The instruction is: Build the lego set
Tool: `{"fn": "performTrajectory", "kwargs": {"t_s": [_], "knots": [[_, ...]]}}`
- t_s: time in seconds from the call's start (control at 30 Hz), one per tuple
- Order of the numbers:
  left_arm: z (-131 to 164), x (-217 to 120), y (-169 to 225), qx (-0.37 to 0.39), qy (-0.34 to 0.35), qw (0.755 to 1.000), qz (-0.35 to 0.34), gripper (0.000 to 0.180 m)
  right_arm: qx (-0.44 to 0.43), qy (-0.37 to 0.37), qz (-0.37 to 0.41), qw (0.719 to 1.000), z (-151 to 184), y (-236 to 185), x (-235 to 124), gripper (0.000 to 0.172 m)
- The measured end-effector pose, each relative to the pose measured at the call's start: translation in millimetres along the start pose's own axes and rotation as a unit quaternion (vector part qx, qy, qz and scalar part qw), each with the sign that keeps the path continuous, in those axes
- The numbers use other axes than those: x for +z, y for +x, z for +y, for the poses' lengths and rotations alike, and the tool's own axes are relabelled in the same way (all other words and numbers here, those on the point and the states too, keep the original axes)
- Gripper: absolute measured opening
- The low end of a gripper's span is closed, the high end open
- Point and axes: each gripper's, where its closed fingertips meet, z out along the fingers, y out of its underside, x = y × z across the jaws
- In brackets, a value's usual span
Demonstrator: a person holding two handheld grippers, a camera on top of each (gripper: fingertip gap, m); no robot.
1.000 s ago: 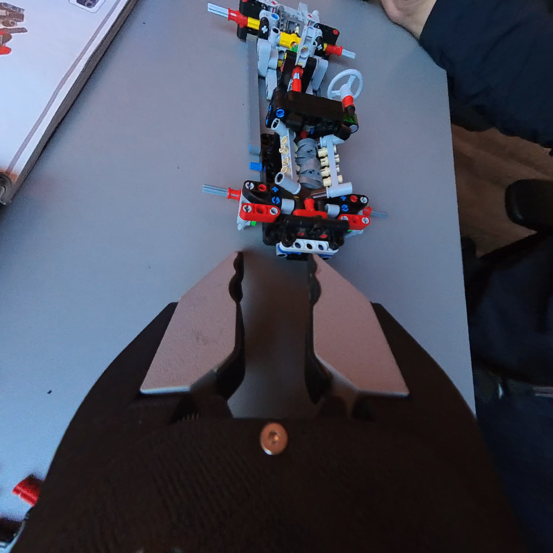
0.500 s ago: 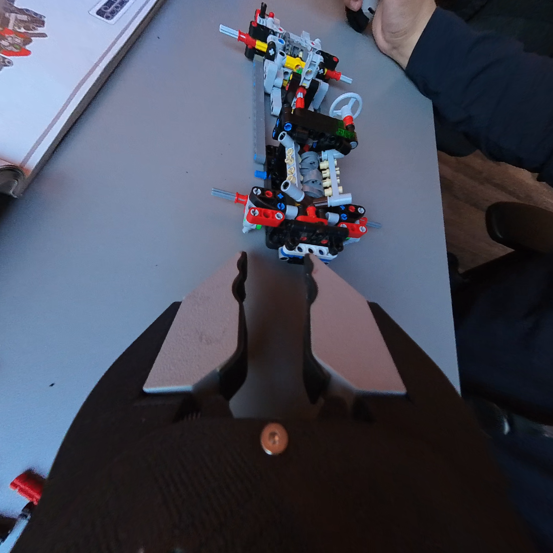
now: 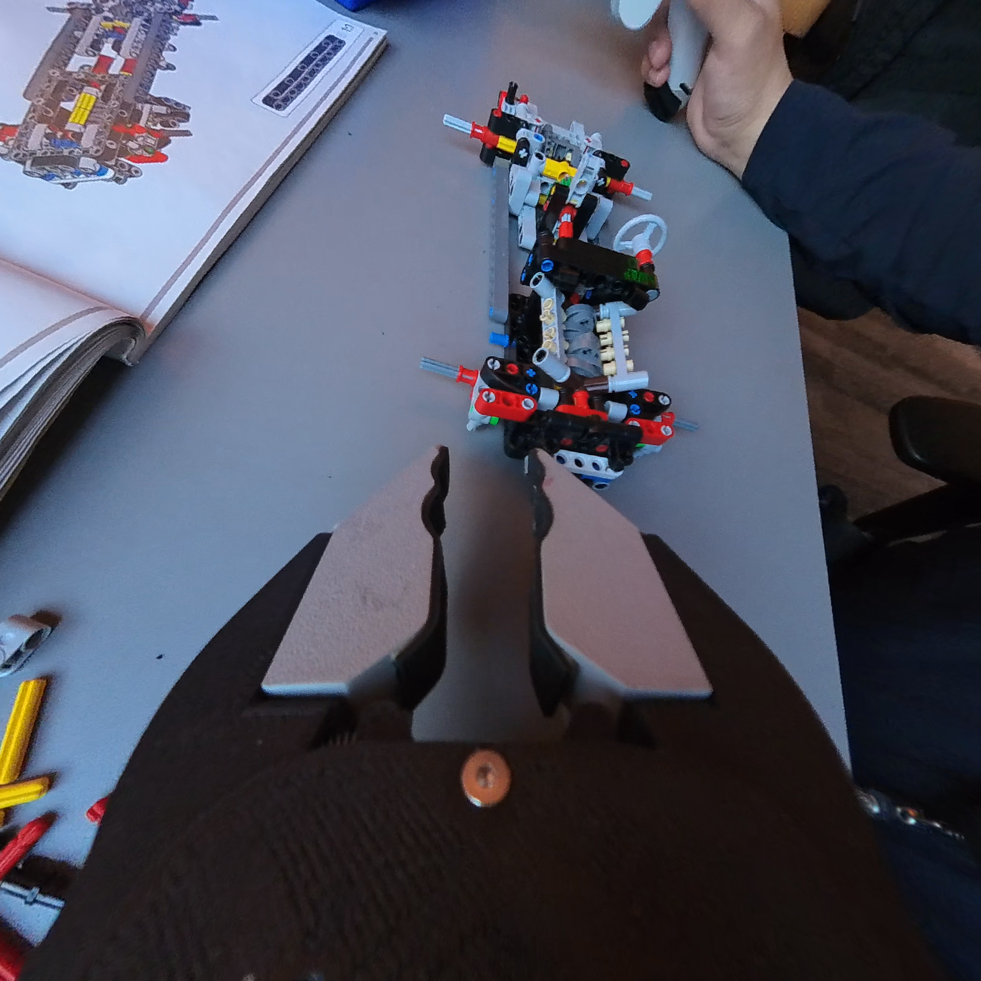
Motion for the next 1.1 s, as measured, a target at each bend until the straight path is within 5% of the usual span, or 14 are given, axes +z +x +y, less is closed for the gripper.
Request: {"fn": "performTrajectory", "kwargs": {"t_s": [0.6, 0.9, 1.1], "knots": [[8.4, 8.7, 7.6, 0.005, -0.034, 0.999, 0.012, 0.024, -0.003, 0.046, -0.005, 0.999, -11.1, -9.9, -10.2, 0.036], [-2.4, 60.6, 68.3, -0.010, -0.071, 0.991, 0.117, 0.027, -0.058, 0.042, 0.009, 0.997, -11.6, -33.0, -8.8, 0.031], [-8.1, 54.8, 69.5, 0.067, -0.042, 0.995, 0.053, 0.024, -0.019, 0.068, 0.017, 0.997, -17.8, -26.4, -17.1, 0.031]]}}
